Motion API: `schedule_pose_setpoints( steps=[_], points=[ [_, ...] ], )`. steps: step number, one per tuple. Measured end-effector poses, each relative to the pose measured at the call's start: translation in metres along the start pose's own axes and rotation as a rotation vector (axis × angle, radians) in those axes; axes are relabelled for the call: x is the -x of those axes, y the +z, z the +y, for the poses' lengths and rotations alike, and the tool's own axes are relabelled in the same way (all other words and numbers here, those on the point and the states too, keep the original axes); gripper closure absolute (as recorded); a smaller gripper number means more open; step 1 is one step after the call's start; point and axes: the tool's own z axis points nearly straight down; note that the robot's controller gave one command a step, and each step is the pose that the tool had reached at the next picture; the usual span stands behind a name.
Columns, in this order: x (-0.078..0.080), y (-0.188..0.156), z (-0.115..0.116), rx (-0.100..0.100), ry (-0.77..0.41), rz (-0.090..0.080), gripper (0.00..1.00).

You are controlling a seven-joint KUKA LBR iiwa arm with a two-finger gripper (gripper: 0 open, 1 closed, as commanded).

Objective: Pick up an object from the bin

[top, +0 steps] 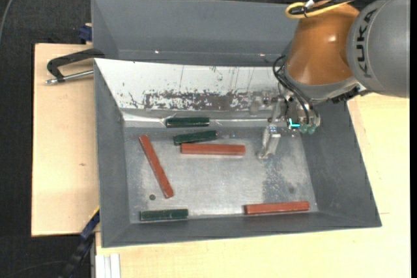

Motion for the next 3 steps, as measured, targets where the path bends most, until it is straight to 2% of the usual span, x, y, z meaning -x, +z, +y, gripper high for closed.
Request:
schedule_pose_setpoints(
  steps=[1,2,3],
  points=[
    [-0.025,0.078,0.054,0.002,0.118,0.0,0.0],
    [-0.023,0.075,0.052,0.001,0.119,-0.007,1.0],
    [0.0,-0.075,0.057,-0.001,-0.187,-0.02,1.0]
  ],
)
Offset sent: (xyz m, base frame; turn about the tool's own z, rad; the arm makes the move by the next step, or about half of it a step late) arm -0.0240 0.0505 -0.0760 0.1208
